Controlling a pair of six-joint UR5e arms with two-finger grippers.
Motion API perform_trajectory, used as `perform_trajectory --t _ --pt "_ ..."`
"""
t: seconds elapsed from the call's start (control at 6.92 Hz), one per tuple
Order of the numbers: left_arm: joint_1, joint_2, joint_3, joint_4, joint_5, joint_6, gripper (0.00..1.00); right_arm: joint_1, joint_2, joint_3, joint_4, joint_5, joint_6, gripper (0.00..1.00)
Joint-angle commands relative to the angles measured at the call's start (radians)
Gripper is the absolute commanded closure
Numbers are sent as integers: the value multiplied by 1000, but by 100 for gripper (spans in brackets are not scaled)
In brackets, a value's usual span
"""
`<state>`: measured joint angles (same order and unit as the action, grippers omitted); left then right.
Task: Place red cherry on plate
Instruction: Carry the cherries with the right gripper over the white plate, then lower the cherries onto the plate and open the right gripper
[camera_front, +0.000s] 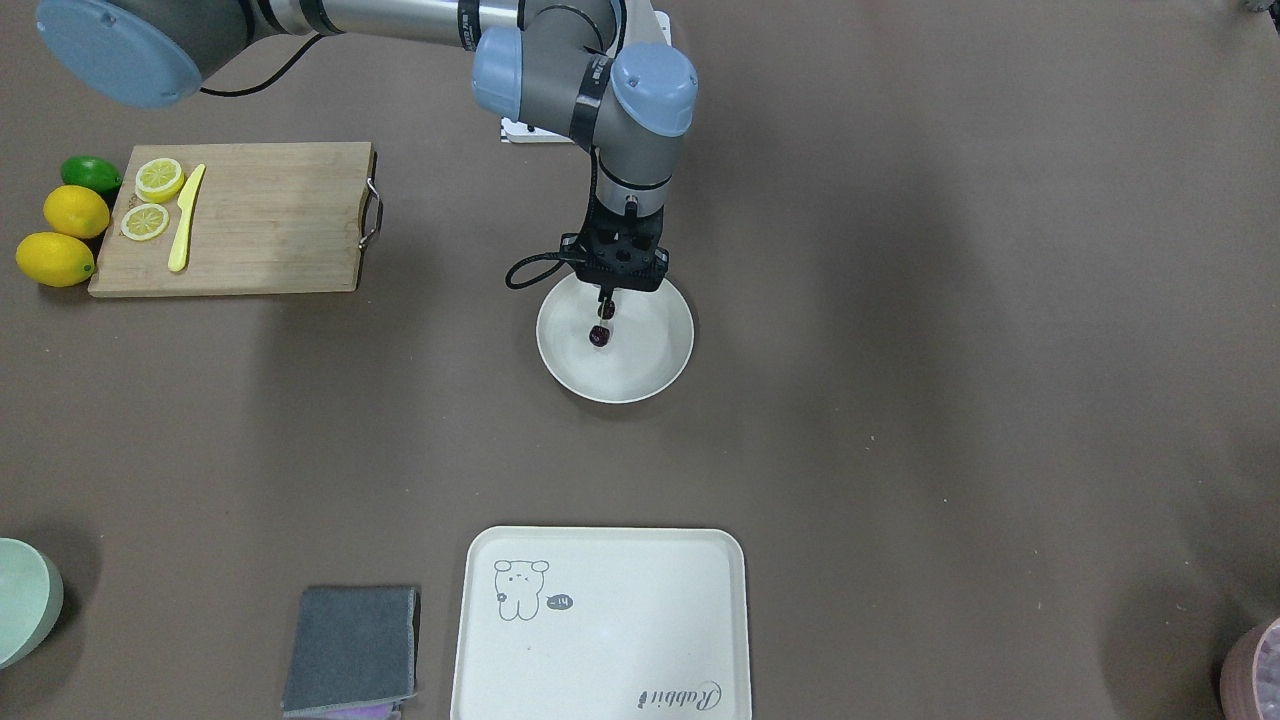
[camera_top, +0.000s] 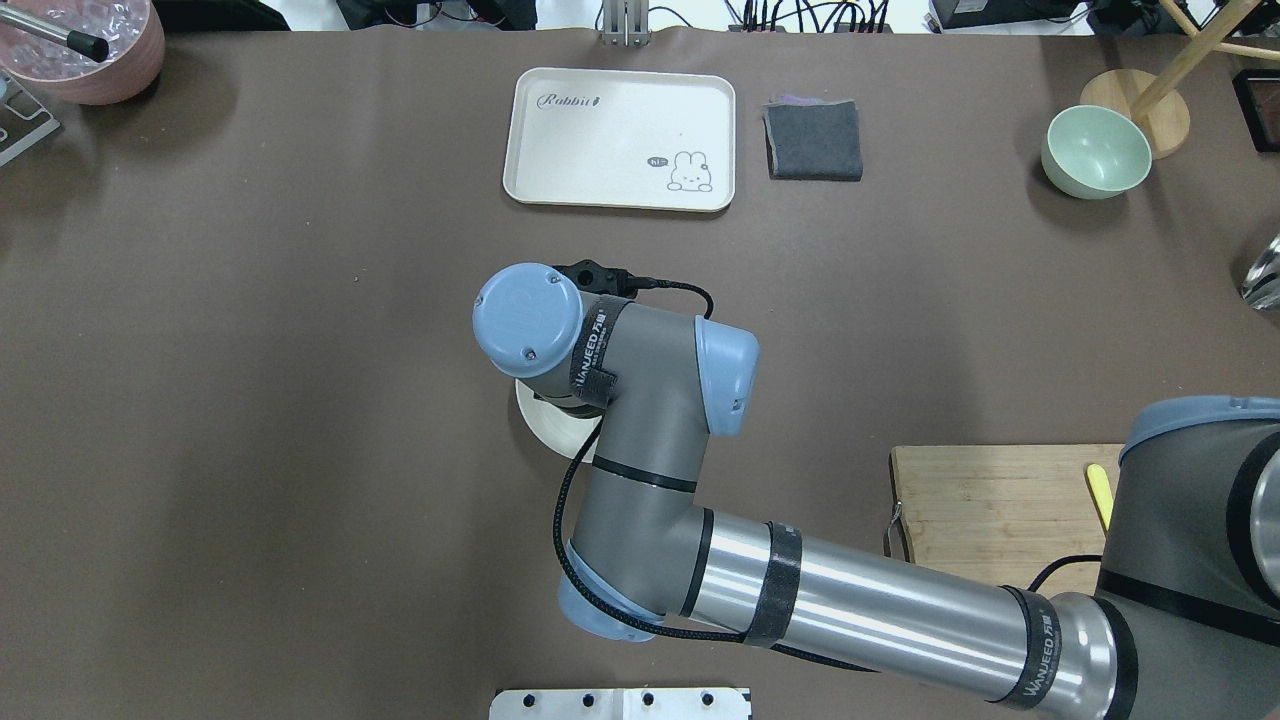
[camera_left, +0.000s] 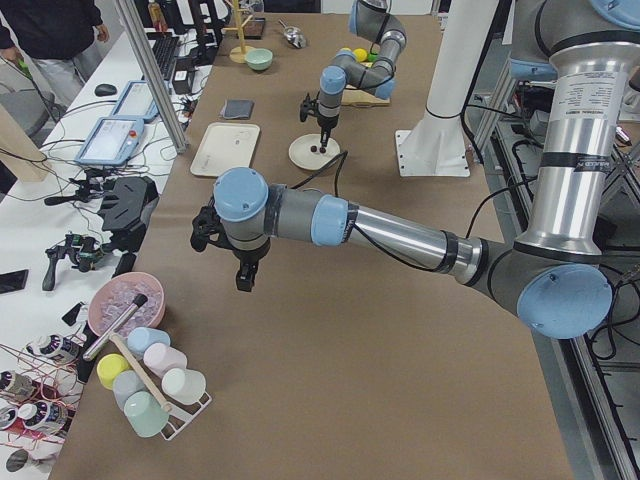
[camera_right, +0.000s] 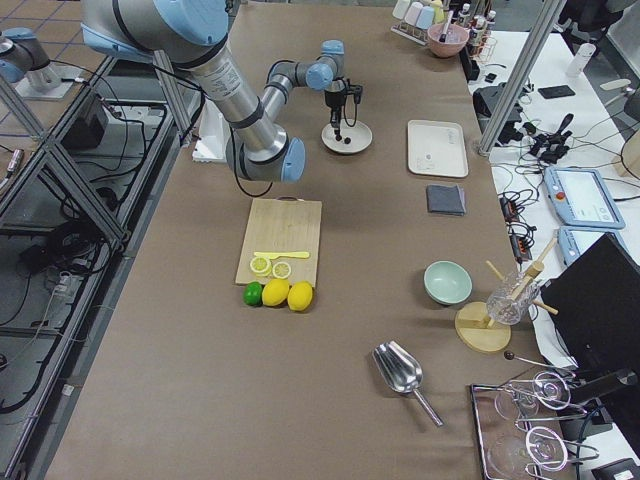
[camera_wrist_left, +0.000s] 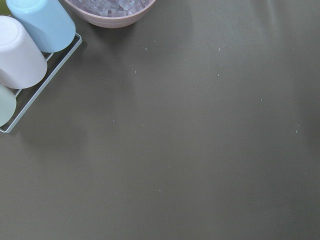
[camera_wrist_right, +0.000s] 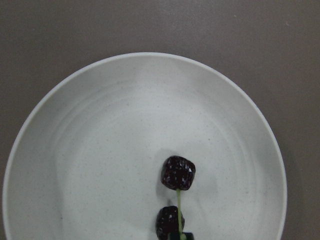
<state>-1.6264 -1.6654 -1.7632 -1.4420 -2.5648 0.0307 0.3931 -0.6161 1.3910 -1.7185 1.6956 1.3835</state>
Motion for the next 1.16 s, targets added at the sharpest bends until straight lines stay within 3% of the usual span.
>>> perform_trajectory --t 0.0,0.14,0.29,0.72,1.01 --pt "-1 1 -1 3 0 0 2 -7 4 -27 31 -16 2 100" --pt "-1 1 1 3 0 0 2 -7 10 -21 30 -16 -1 23" --pt "-1 3 -1 5 0 0 2 6 27 -4 20 -10 -6 0" --pt "0 1 5 6 0 -3 2 79 29 220 -195 86 -56 0" --pt "2 1 10 0 0 -29 2 197 -9 395 -355 166 -156 0"
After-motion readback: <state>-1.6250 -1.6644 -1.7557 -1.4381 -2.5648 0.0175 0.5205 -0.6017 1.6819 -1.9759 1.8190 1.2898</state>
